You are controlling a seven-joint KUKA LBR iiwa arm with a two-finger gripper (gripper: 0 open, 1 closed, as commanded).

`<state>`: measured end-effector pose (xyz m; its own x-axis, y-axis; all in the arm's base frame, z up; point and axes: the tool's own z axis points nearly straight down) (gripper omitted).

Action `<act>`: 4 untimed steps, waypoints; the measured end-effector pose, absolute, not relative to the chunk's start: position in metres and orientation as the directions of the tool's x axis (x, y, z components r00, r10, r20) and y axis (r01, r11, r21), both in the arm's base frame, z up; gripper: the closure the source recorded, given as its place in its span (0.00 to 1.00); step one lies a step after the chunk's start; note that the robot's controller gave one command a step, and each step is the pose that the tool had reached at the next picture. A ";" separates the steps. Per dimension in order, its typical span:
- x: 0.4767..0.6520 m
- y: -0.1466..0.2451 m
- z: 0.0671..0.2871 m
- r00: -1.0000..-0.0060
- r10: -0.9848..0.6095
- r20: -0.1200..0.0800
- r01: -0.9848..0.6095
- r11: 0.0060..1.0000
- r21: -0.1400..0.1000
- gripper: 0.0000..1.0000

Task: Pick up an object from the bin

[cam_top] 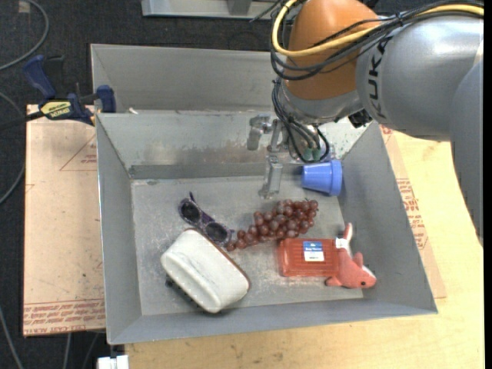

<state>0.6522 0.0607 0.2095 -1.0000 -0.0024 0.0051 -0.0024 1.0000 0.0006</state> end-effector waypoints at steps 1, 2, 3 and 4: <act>0.653 0.060 0.215 -1.000 -0.001 -0.003 -0.001 1.000 0.001 0.00; 0.634 0.029 0.157 -0.995 -0.100 -0.002 -0.100 0.995 0.001 0.00; 0.621 -0.023 0.160 -0.984 -0.178 -0.003 -0.178 0.984 0.001 0.00; 0.612 -0.022 0.121 -0.970 -0.243 -0.005 -0.243 0.970 0.001 0.00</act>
Offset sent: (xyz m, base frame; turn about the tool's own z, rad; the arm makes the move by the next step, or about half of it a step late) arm -0.0479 -0.0800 -0.1395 -0.2446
